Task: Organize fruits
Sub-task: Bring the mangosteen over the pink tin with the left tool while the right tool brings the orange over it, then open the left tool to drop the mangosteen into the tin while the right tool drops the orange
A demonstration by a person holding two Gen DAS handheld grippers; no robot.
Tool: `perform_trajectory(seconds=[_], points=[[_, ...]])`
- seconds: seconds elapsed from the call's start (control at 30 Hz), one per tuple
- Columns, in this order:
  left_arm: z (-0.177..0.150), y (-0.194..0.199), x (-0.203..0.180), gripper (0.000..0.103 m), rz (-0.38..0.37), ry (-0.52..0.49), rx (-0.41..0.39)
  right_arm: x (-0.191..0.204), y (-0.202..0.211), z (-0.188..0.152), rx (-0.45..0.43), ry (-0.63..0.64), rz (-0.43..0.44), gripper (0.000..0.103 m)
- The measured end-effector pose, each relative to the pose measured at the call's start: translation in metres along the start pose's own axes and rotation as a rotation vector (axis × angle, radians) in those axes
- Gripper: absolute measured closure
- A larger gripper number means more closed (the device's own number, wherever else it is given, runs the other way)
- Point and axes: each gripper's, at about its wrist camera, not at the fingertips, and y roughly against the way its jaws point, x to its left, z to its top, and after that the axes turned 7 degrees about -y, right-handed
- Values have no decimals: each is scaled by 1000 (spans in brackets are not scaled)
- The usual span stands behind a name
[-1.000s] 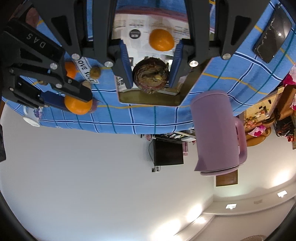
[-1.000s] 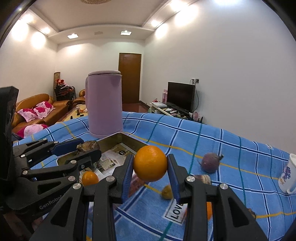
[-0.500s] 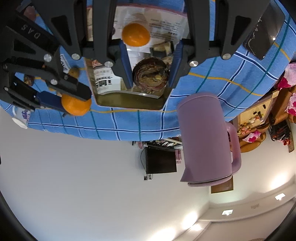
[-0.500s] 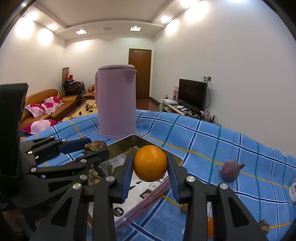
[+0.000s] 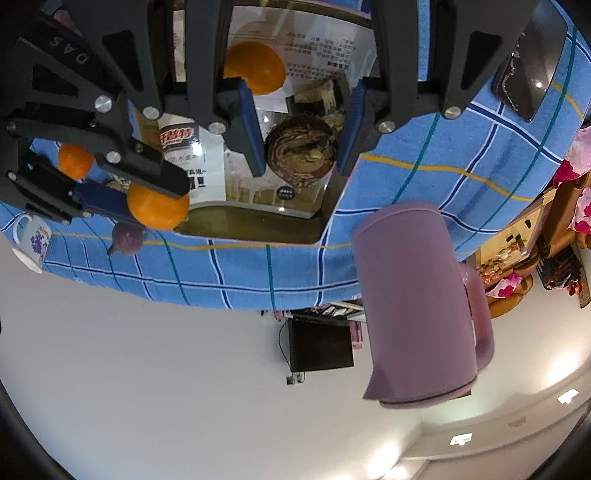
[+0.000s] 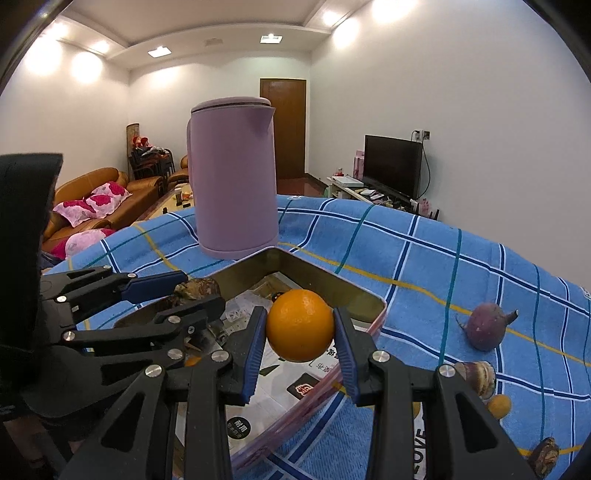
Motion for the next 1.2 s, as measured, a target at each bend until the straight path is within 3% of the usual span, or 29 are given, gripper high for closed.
perform_trajectory(seconds=[0.9,1.07,1.2], points=[[-1,-5,-7,60,47,-37,10,-6,-10,-5,54,-4,14,63],[-2,4,-4,51,70,-23,-11,-7,-1,-5,24,-7,7,55],[2,16,-5,32,79,-3,-50,-15,15,-2,-2,-26,-23,46]])
